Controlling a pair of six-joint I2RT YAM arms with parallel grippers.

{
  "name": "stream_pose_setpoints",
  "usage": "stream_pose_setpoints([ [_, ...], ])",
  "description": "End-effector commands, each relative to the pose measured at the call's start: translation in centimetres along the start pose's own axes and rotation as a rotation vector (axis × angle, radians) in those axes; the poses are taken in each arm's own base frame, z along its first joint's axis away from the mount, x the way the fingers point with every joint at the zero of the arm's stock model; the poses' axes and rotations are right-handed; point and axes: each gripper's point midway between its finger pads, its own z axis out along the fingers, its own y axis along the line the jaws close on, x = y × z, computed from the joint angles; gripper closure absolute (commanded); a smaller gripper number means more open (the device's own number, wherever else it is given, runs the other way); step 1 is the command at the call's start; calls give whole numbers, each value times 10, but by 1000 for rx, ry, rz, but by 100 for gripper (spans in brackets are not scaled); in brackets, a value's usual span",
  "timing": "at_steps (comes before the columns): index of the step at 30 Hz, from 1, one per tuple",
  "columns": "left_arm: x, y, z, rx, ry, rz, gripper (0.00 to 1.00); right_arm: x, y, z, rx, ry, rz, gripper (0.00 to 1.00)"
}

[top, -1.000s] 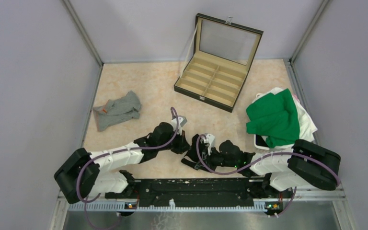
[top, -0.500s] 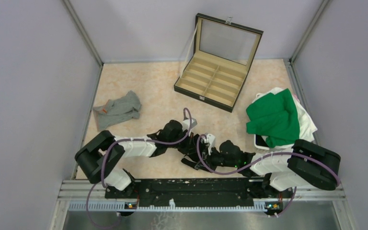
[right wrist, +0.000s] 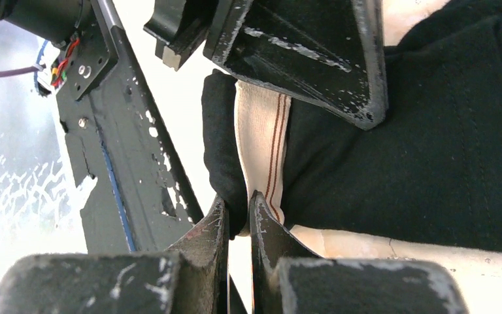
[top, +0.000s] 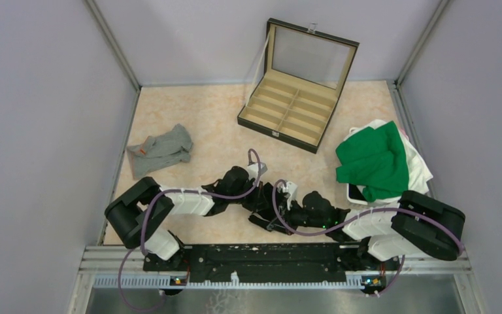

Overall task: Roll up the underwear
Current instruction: Roll the underwear to the center of the board.

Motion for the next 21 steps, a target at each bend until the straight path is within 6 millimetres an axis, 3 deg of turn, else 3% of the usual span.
stream_pose_setpoints([
  [1,11,26,-8,-112,-18,-17,100,8,-1,-2,-17,24,81,100],
  [10,14,29,-20,-137,-36,-30,100,5,-9,0,-44,36,194,100],
  [21,9,24,-22,-124,-44,-18,100,5,-21,3,-49,121,342,100],
])
